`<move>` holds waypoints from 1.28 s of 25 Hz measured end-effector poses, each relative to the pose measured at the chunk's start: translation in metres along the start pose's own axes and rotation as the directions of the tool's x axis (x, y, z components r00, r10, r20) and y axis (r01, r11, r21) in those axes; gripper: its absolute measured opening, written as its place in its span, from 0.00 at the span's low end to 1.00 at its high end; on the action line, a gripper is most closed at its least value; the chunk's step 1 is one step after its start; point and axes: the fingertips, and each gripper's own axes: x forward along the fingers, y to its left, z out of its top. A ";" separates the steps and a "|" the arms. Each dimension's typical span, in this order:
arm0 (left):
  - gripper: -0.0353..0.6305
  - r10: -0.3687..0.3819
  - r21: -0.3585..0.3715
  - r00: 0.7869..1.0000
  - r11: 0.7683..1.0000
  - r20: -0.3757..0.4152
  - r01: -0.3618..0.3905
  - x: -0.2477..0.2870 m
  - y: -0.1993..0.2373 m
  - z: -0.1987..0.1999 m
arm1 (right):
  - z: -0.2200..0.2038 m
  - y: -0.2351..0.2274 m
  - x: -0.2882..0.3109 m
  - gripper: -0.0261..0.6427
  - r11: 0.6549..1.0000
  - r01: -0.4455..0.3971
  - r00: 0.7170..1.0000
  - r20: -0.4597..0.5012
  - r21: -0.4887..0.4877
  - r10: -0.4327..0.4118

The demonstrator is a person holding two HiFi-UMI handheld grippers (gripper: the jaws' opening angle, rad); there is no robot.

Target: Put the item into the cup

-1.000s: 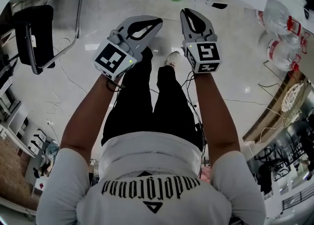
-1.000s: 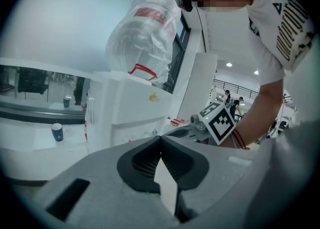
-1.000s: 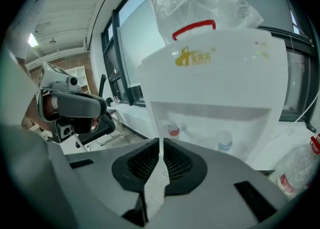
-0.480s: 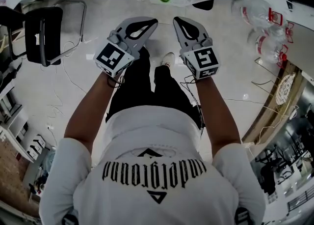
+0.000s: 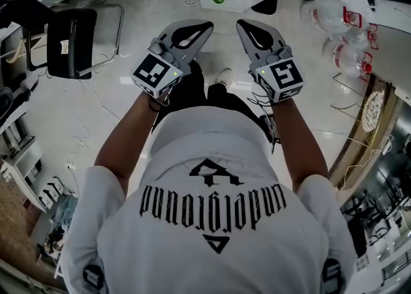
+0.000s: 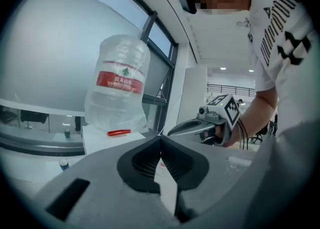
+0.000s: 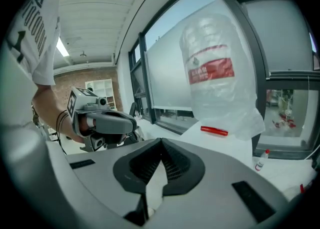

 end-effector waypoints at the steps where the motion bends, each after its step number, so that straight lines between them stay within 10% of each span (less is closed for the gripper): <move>1: 0.07 -0.001 0.003 1.000 1.000 0.014 0.001 -0.004 -0.004 0.009 | 0.008 0.002 -0.006 0.06 1.000 -0.004 1.000 0.014 -0.010 0.004; 32: 0.07 0.109 -0.004 0.982 0.994 0.156 -0.110 -0.089 -0.091 0.140 | 0.107 0.030 -0.187 0.06 0.990 0.078 0.982 0.179 -0.114 -0.057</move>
